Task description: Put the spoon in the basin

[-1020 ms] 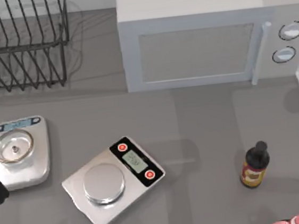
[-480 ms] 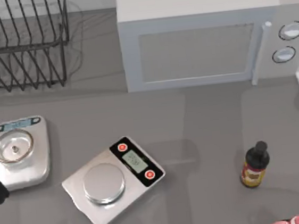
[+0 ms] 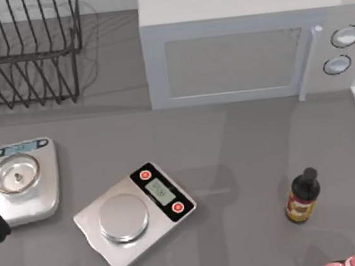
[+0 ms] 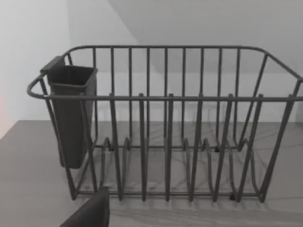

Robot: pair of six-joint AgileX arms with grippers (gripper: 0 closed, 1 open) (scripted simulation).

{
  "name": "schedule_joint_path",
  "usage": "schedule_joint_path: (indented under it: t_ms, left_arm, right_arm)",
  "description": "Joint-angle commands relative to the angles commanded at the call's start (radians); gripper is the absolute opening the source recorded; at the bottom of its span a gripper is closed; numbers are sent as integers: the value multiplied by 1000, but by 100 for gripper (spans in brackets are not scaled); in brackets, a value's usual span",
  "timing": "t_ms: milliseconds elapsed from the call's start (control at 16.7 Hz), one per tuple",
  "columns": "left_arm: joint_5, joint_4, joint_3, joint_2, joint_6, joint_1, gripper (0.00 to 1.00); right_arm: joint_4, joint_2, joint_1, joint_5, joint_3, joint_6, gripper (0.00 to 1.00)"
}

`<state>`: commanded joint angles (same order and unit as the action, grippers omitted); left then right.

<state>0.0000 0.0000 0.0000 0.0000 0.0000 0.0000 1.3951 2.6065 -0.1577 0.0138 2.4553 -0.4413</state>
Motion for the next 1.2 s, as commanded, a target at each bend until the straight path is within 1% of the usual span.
schedule_joint_path:
  t_ms: [60, 840, 900, 1200]
  left_arm:
    - [0, 0, 0, 0, 0, 0, 100]
    - [0, 0, 0, 0, 0, 0, 100]
    - [0, 0, 0, 0, 0, 0, 100]
    - [0, 0, 0, 0, 0, 0, 100]
  right_arm:
    - [0, 0, 0, 0, 0, 0, 0]
    - [0, 0, 0, 0, 0, 0, 98]
    - [0, 0, 0, 0, 0, 0, 100]
    - [0, 0, 0, 0, 0, 0, 100]
